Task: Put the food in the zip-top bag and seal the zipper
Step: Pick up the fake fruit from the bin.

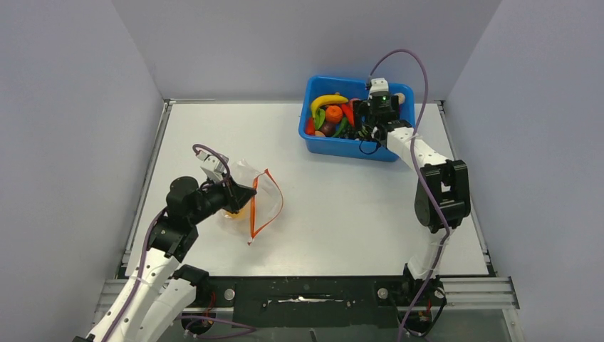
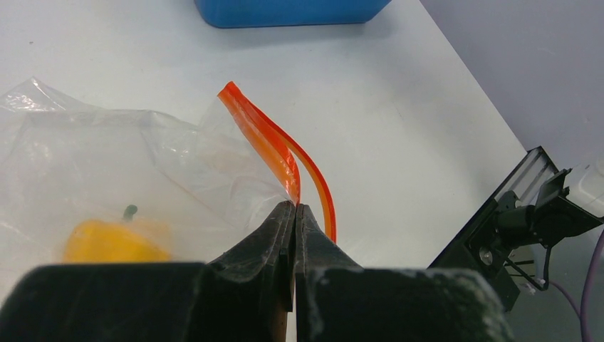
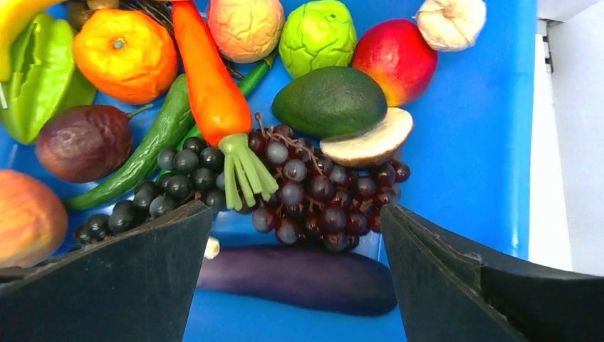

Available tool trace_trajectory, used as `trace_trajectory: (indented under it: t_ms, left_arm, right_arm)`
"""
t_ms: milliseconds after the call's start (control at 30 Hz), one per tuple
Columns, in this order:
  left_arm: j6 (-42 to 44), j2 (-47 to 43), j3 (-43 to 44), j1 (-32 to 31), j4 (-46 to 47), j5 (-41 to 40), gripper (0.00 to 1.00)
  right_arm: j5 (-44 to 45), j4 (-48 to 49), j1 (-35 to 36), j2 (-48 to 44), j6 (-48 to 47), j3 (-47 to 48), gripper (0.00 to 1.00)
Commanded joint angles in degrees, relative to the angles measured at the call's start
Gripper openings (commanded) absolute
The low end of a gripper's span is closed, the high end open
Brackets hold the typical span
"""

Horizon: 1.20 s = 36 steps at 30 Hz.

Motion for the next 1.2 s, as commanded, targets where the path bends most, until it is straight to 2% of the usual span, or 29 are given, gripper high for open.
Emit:
trace_trajectory:
  t_ms: [0,67,200,333,633,733,1167]
  left_arm:
    - [0.82,-1.3,0.07,0.46,1.84,-1.13,0.0]
    - [0.82,-1.45,-0.09,0.41,1.94,-1.42,0.0]
    - [1.16,-1.24,0.14,0.46,1.65,-1.73,0.0]
    - [1.34,-1.39,0.22,0.61,1.4,-2.05,0.0]
    - [1.26,-0.85,0.08,0.76,1.43,-1.85,0.0]
    - [1.25,-0.77,0.15,0.77,1.4,-1.8,0.0]
    - [1.42,-0.38,0.1,0.9,1.51,-0.97,0.0]
  right_arm:
    - [0.18,2.63,-1.27,3.17,-0.17,5.19,0.94]
    - [-0.21,2.06,-1.94,4.71,0.39,6.96,0.98]
    - [-0.21,1.32,-3.26,8.09,1.53,10.15,0.97]
    - [1.95,-4.34,-3.6,13.56,2.33,16.66,0.98]
    - [1.83,-4.7,-4.96,20.04,4.41,24.13,0.98]
    - [-0.13,-4.25,-5.27,21.1,4.37,24.99,0.98]
    - [2.86,-3.19,-6.49,25.01,4.68,26.31,0.98]
